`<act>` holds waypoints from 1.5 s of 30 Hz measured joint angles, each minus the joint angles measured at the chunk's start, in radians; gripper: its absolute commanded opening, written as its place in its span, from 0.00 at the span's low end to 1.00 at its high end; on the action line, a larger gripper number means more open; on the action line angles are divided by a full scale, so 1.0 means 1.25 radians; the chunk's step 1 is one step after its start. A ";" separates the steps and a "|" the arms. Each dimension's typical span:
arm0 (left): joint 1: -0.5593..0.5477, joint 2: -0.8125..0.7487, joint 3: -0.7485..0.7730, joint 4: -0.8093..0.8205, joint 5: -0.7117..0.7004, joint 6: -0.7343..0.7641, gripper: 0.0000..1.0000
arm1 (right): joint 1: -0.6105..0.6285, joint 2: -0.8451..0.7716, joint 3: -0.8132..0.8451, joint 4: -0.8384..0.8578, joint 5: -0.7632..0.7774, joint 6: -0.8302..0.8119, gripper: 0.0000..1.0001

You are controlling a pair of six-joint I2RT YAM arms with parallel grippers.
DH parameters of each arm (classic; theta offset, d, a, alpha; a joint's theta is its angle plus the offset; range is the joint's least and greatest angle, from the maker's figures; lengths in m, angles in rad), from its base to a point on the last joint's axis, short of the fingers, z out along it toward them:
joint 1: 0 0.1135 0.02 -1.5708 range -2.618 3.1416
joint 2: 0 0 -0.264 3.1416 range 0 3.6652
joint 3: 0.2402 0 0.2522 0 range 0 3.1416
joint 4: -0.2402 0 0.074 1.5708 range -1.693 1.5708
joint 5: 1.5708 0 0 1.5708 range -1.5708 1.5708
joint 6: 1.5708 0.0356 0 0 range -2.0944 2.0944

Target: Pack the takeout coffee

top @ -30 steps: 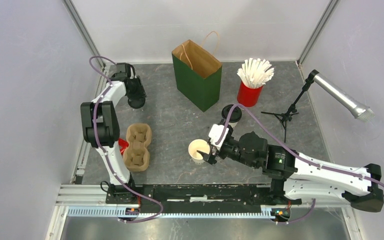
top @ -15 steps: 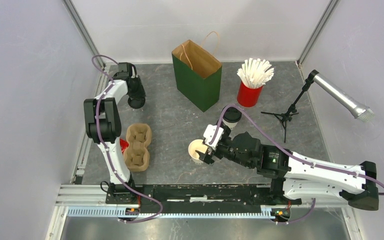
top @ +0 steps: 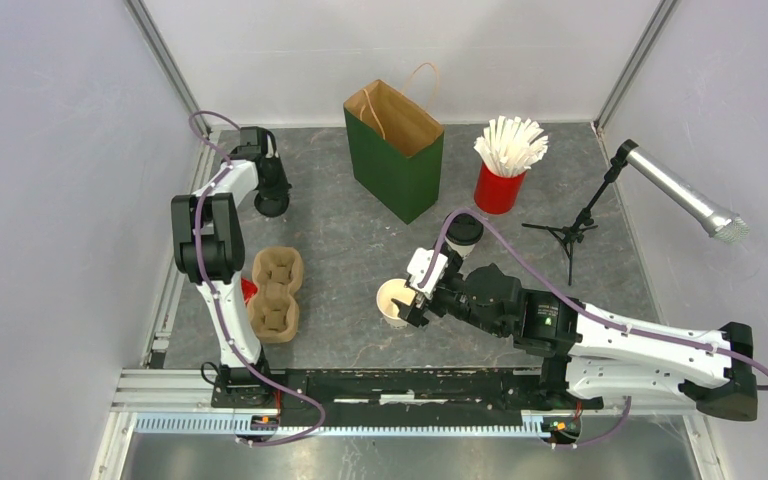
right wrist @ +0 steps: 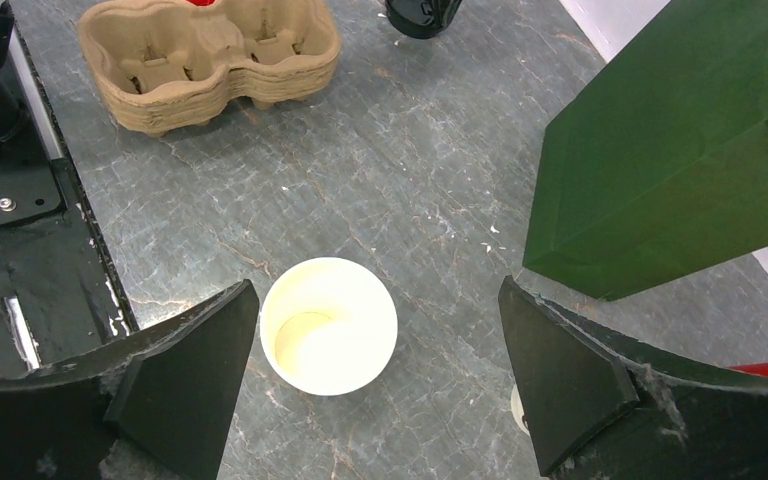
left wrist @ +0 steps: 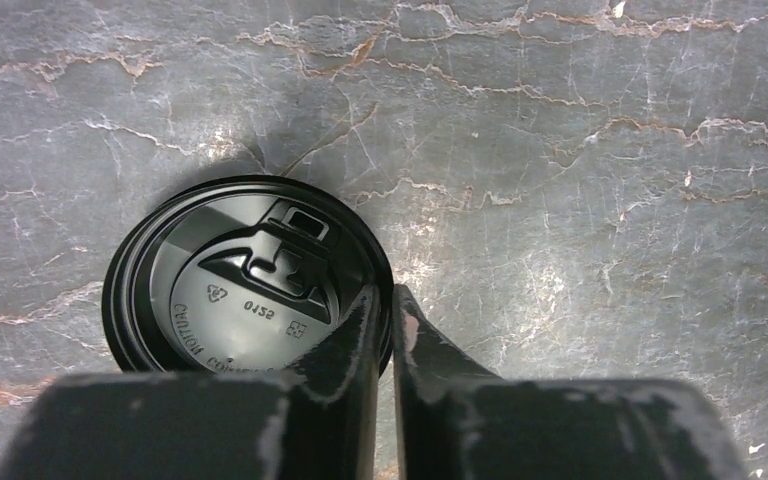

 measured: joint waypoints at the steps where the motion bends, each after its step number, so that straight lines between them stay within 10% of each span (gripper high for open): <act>1: 0.000 0.000 0.001 0.000 0.000 0.001 0.08 | 0.000 0.000 0.000 0.000 0.000 0.000 0.98; 32: -0.001 -0.010 0.089 -0.159 0.027 0.001 0.02 | 0.000 0.015 -0.021 0.032 -0.008 0.000 0.98; 45: 0.000 -0.206 0.106 -0.237 0.133 -0.025 0.02 | 0.000 -0.006 -0.096 0.132 0.063 0.032 0.98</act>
